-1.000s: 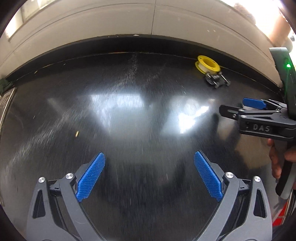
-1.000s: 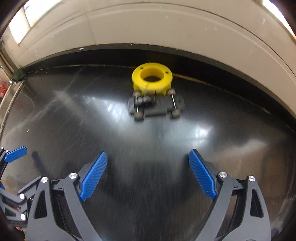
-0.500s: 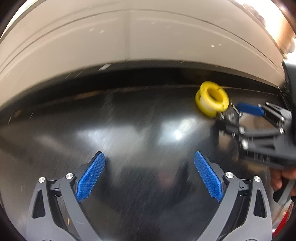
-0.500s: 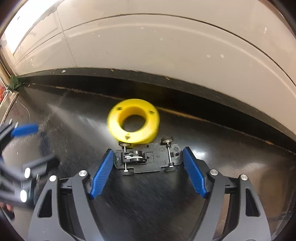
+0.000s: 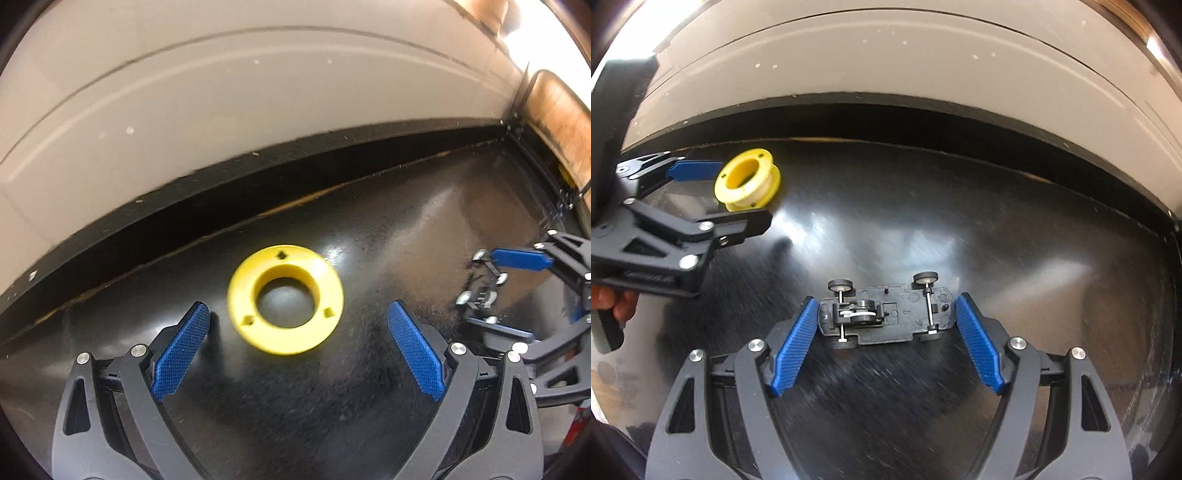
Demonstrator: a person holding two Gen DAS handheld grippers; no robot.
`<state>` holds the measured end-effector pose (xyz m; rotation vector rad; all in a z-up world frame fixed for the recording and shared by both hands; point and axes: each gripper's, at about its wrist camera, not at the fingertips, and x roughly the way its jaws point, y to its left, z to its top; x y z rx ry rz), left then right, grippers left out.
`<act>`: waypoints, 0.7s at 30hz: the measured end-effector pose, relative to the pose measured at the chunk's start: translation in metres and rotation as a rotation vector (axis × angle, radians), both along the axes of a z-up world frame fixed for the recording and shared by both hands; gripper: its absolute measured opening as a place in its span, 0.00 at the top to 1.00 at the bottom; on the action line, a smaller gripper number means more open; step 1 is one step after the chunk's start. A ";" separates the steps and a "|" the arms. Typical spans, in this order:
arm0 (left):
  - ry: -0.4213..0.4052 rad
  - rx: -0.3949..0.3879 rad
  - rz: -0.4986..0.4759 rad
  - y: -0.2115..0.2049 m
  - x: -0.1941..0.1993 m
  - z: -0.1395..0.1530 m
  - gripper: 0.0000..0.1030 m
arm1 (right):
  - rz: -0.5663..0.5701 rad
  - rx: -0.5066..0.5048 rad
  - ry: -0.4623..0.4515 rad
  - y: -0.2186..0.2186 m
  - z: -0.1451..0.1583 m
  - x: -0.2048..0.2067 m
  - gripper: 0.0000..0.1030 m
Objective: Collect trash
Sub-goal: 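Grasp the yellow ring with the left tool while the right tool grasps the toy car chassis, then carry yellow ring and car chassis over the bin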
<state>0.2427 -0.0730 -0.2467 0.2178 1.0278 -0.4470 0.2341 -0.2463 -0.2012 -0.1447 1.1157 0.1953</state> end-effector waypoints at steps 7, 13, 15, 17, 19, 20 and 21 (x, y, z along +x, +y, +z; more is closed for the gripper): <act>-0.054 0.023 0.031 -0.017 0.015 -0.002 0.27 | 0.005 0.004 -0.008 -0.025 -0.005 -0.025 0.28; -0.034 0.022 0.061 -0.013 0.002 0.010 0.47 | 0.023 0.006 -0.012 -0.023 -0.003 -0.040 0.28; -0.041 0.032 0.077 -0.008 -0.012 0.019 0.47 | 0.034 0.005 -0.022 -0.022 0.002 -0.049 0.28; -0.055 0.037 0.089 -0.002 -0.028 0.029 0.47 | 0.040 0.012 -0.035 -0.021 0.008 -0.060 0.28; -0.068 0.043 0.101 0.003 -0.051 0.040 0.47 | 0.051 0.014 -0.048 -0.020 0.016 -0.070 0.28; -0.071 0.043 0.107 0.005 -0.061 0.044 0.47 | 0.055 0.016 -0.053 -0.018 0.019 -0.076 0.28; -0.075 0.043 0.117 0.011 -0.074 0.049 0.47 | 0.062 0.019 -0.063 -0.016 0.024 -0.085 0.28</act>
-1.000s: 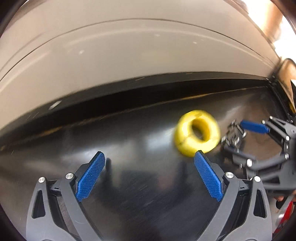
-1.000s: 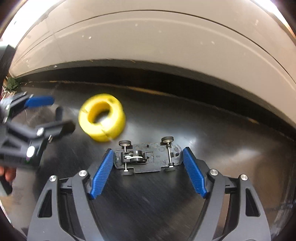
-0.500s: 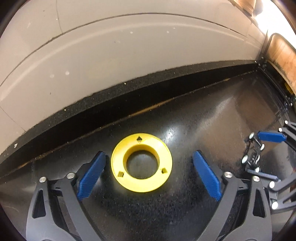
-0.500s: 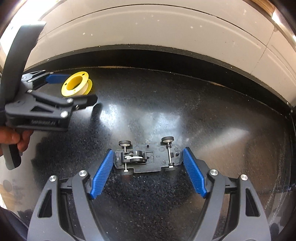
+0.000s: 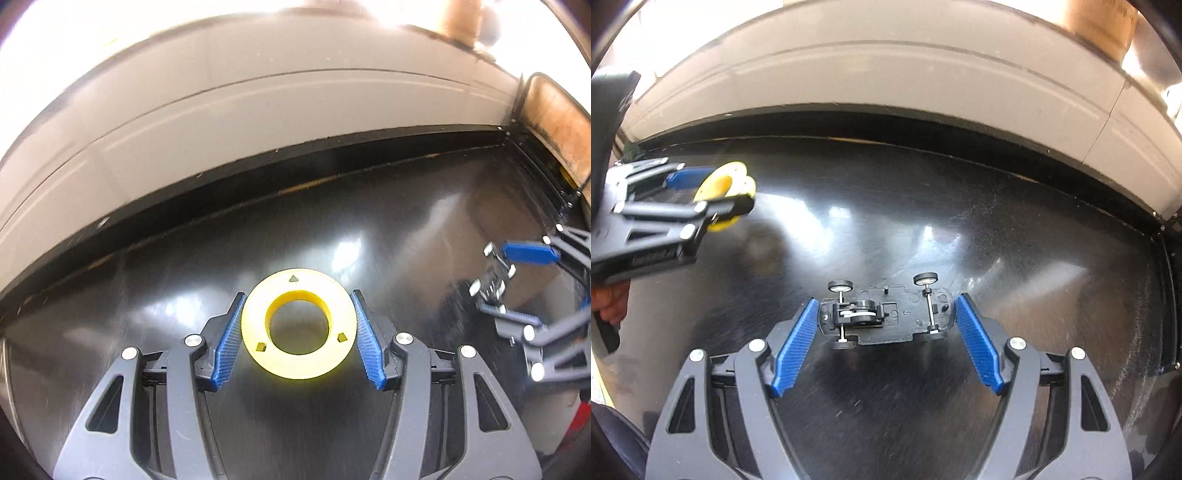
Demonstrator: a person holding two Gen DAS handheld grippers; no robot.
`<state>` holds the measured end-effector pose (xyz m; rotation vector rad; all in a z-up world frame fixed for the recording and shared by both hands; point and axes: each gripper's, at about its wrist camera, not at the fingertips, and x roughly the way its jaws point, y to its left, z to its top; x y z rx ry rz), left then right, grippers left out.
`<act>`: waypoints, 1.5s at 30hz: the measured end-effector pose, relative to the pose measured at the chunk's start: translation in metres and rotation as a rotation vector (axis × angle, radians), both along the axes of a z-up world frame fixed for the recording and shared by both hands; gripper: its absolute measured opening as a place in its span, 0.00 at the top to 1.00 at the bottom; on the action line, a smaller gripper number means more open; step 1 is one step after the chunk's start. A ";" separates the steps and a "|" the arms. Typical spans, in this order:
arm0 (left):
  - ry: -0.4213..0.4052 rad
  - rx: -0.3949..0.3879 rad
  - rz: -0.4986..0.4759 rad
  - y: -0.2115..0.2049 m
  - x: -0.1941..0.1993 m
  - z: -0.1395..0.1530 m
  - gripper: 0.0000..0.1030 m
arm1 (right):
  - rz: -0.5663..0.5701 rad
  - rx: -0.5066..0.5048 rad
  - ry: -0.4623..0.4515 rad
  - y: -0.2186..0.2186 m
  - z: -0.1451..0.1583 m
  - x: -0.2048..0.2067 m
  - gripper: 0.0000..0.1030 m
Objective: Collect trash
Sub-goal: 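Carry yellow ring and car chassis over the bin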
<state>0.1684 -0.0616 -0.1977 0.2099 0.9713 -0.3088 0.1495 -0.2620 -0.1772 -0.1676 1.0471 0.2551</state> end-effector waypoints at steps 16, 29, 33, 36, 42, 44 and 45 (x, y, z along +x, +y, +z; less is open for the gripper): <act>0.031 -0.039 0.131 0.045 -0.171 0.005 0.47 | 0.111 0.001 -0.019 0.044 0.022 -0.118 0.28; -0.052 -0.054 0.250 0.084 -0.206 0.036 0.47 | 0.213 0.015 -0.083 0.092 0.054 -0.132 0.28; -0.081 -0.065 0.357 0.119 -0.227 0.051 0.47 | 0.342 0.035 -0.097 0.140 0.067 -0.138 0.28; -0.098 -0.069 0.468 0.153 -0.251 0.061 0.47 | 0.437 0.061 -0.095 0.178 0.074 -0.145 0.28; -0.107 -0.044 0.728 0.229 -0.326 0.068 0.47 | 0.688 0.125 -0.063 0.281 0.082 -0.179 0.28; -0.097 -0.043 0.816 0.253 -0.355 0.067 0.47 | 0.769 0.133 -0.049 0.314 0.081 -0.196 0.28; -0.090 -0.040 0.869 0.266 -0.373 0.065 0.47 | 0.815 0.138 -0.040 0.331 0.081 -0.207 0.28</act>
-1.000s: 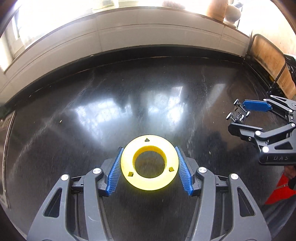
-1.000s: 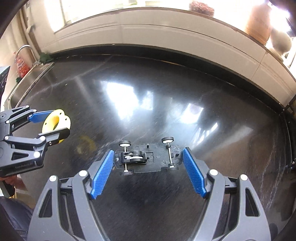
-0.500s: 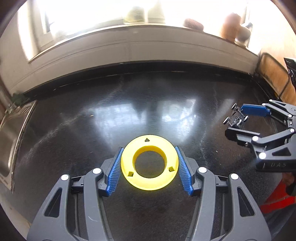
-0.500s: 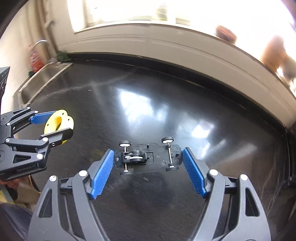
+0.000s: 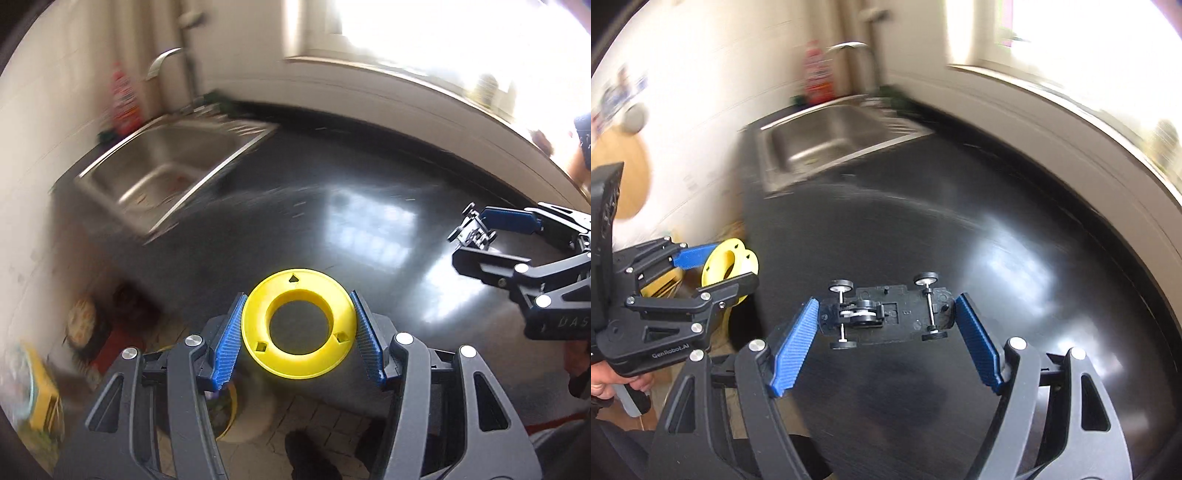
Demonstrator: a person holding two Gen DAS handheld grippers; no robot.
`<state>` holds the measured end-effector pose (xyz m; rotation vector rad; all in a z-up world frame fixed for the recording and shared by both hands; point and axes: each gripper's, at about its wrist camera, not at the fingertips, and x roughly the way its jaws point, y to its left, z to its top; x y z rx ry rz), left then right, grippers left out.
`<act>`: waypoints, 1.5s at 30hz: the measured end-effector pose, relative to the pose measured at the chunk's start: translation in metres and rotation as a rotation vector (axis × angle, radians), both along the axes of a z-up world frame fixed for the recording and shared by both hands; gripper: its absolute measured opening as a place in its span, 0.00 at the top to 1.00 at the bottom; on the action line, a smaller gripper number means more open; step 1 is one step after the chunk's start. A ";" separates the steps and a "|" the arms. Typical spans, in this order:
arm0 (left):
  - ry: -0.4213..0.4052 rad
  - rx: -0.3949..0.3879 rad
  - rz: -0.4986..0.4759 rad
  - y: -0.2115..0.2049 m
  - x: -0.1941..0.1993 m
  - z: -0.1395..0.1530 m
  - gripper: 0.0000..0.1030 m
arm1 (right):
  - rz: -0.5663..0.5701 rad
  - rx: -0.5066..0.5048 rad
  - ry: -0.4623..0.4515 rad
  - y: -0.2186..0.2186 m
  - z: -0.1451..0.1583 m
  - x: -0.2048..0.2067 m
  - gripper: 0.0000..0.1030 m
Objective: Collect trash
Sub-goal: 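Carry yellow ring and car chassis over the bin, then open both tools over the bin to drop ring and chassis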
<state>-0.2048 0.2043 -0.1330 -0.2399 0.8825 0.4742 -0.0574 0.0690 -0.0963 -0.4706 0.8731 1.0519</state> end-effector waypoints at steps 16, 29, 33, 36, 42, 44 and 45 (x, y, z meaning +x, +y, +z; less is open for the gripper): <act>0.072 -0.127 0.438 0.104 -0.172 -0.062 0.47 | 0.467 -0.099 0.155 0.181 -0.047 -0.163 0.28; 0.057 -0.186 0.457 0.152 -0.190 -0.096 0.47 | 0.463 -0.195 0.227 0.263 -0.094 -0.182 0.28; 0.055 -0.194 0.458 0.158 -0.192 -0.100 0.46 | 0.465 -0.206 0.224 0.275 -0.098 -0.183 0.28; 0.045 -0.215 0.472 0.161 -0.196 -0.102 0.25 | 0.468 -0.221 0.260 0.281 -0.103 -0.183 0.24; 0.050 -0.211 0.479 0.159 -0.200 -0.102 0.22 | 0.466 -0.220 0.263 0.280 -0.102 -0.181 0.17; 0.049 -0.212 0.485 0.157 -0.201 -0.101 0.22 | 0.464 -0.217 0.261 0.278 -0.101 -0.180 0.17; 0.048 -0.210 0.487 0.156 -0.201 -0.100 0.22 | 0.460 -0.215 0.260 0.276 -0.100 -0.179 0.16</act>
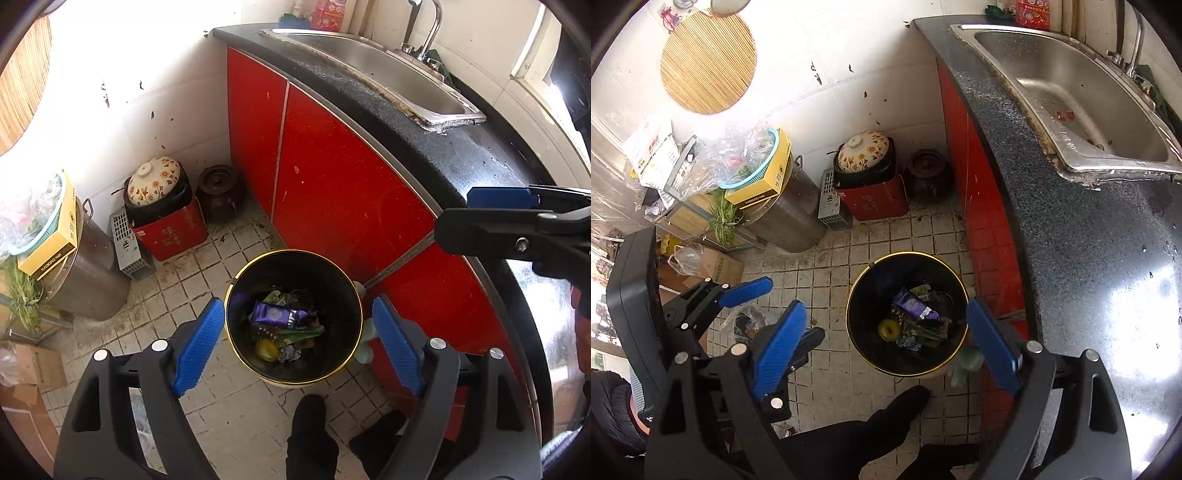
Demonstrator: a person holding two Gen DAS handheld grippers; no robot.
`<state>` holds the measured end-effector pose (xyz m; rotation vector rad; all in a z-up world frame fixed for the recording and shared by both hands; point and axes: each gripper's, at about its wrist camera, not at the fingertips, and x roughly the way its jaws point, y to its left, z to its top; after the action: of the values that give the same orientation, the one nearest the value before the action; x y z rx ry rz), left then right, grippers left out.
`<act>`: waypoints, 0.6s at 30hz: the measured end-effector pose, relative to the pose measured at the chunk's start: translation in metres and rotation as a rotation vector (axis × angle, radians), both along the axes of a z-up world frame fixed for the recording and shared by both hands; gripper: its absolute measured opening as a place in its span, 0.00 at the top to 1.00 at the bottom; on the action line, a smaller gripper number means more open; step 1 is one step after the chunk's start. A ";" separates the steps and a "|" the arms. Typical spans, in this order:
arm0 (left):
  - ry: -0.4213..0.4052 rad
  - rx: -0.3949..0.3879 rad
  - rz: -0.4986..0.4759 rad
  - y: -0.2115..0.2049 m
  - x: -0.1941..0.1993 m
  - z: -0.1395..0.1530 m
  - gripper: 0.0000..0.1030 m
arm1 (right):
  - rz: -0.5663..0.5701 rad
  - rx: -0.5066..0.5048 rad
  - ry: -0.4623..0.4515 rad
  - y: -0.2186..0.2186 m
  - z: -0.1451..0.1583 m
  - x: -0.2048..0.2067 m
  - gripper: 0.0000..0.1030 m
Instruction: Collect trash
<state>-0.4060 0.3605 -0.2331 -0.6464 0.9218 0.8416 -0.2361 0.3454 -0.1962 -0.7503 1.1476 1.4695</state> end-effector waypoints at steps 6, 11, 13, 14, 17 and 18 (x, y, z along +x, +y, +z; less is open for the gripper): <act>0.004 0.020 -0.019 -0.006 0.008 0.009 0.22 | -0.017 0.011 -0.006 -0.010 0.007 0.009 0.16; 0.015 0.053 -0.044 -0.015 0.023 0.028 0.16 | -0.045 0.052 -0.026 -0.035 0.031 0.024 0.15; 0.022 0.079 -0.069 -0.022 0.033 0.040 0.16 | -0.085 0.082 -0.044 -0.054 0.049 0.038 0.14; 0.022 0.091 -0.085 -0.025 0.038 0.046 0.13 | -0.104 0.095 -0.050 -0.062 0.056 0.044 0.13; -0.002 0.127 -0.159 -0.039 0.062 0.071 0.11 | -0.220 0.154 -0.095 -0.107 0.087 0.077 0.11; -0.015 0.134 -0.194 -0.046 0.075 0.080 0.10 | -0.253 0.167 -0.106 -0.119 0.095 0.086 0.10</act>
<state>-0.3307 0.3140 -0.1535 -0.4393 0.8913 0.7170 -0.1499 0.2260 -0.1013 -0.5395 0.9866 1.2791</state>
